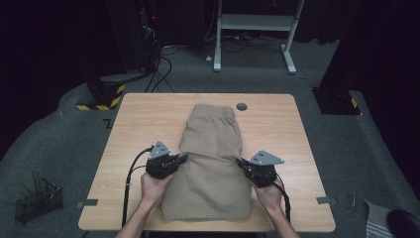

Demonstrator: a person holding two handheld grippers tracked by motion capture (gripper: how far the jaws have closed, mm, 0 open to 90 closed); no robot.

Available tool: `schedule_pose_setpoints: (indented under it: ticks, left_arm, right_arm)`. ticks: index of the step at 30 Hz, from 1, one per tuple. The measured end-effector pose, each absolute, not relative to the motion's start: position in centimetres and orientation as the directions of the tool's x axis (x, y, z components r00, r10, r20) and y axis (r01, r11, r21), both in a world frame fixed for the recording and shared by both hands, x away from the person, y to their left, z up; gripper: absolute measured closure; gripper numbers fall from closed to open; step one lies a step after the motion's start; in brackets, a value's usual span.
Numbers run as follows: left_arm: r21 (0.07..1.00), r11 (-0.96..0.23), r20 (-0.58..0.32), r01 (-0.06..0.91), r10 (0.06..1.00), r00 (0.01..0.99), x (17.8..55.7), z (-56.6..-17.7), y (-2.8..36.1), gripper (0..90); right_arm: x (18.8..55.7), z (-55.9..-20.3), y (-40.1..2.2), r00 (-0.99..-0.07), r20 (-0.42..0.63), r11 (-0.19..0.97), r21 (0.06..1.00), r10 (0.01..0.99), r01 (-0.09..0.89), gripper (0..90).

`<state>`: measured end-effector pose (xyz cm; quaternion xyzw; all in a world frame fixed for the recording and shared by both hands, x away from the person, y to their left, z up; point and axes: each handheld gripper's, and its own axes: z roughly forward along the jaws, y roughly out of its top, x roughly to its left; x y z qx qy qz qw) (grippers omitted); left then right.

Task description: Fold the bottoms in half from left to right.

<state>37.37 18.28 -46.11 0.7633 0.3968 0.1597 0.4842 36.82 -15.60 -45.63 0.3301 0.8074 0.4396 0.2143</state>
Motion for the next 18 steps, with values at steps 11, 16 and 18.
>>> schedule_pose_setpoints:
  ticks: [11, 16, 18]
  left_arm:
    - [0.879, -0.209, -0.137, 0.429, 0.751, 0.645, 36.9, -45.0, 18.4, 82.9]
    - [0.88, -0.212, -0.134, 0.426, 0.749, 0.649, 36.8, -44.7, 18.3, 82.9]
    - [0.88, -0.212, -0.133, 0.425, 0.748, 0.65, 36.7, -44.7, 18.3, 82.9]
  right_arm:
    - [36.0, -44.7, -15.7, -0.695, -0.077, 0.393, 0.867, 0.714, 0.308, 88.0]
    - [36.0, -44.5, -15.8, -0.696, -0.068, 0.384, 0.87, 0.715, 0.31, 88.0]
    - [36.0, -44.4, -15.8, -0.696, -0.07, 0.385, 0.87, 0.715, 0.308, 87.9]
